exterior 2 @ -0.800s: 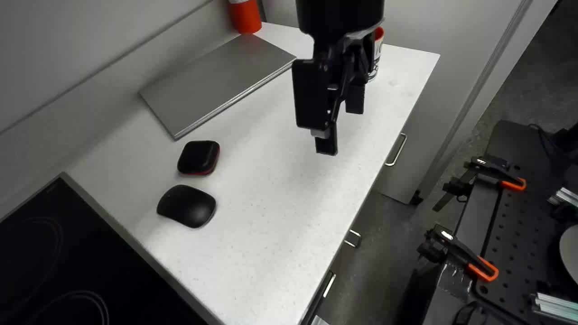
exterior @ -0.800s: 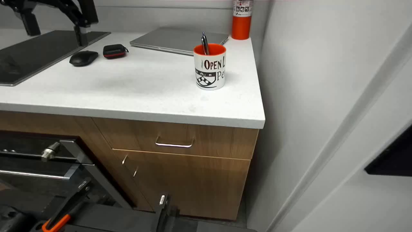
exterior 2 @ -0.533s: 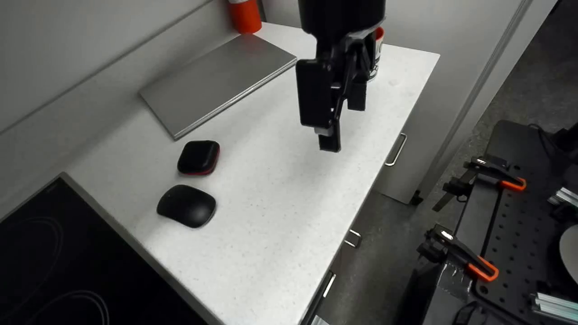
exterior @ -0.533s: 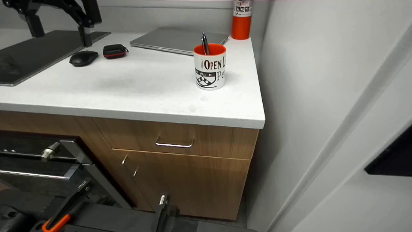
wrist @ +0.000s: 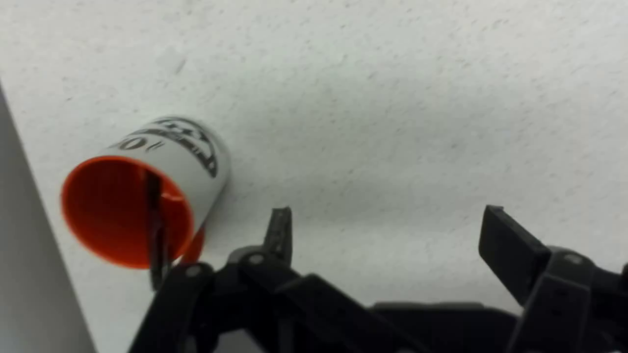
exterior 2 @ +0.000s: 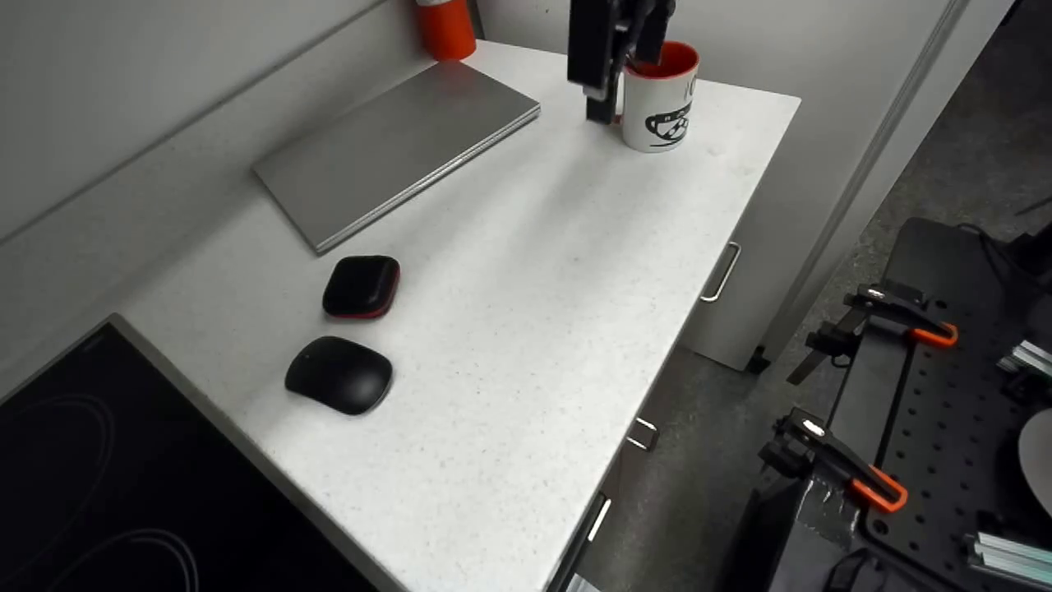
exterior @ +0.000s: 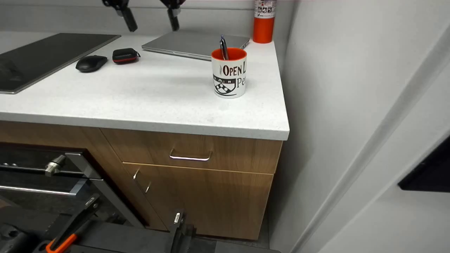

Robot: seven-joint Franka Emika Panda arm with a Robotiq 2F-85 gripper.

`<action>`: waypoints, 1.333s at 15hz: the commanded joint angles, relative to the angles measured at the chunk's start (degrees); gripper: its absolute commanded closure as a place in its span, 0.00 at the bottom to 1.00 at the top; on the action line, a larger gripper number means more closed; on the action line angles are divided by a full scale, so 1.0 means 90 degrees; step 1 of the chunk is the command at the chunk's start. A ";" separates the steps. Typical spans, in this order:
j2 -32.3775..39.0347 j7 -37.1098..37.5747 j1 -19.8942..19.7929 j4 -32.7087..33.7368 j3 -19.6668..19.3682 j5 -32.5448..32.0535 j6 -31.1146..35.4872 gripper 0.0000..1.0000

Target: Remove the pen from the mug cup and place it on the table

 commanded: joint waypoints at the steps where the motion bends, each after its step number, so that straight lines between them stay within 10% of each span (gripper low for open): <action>1: -0.0077 0.0538 -0.0410 -0.0163 -0.0109 -0.0555 0.0785 0.00; 8: -0.0020 0.0312 -0.0420 -0.0093 -0.0179 -0.0332 0.0646 0.00; 20: 0.0914 0.0173 -0.0742 -0.0036 -0.0681 -0.0350 0.2880 0.00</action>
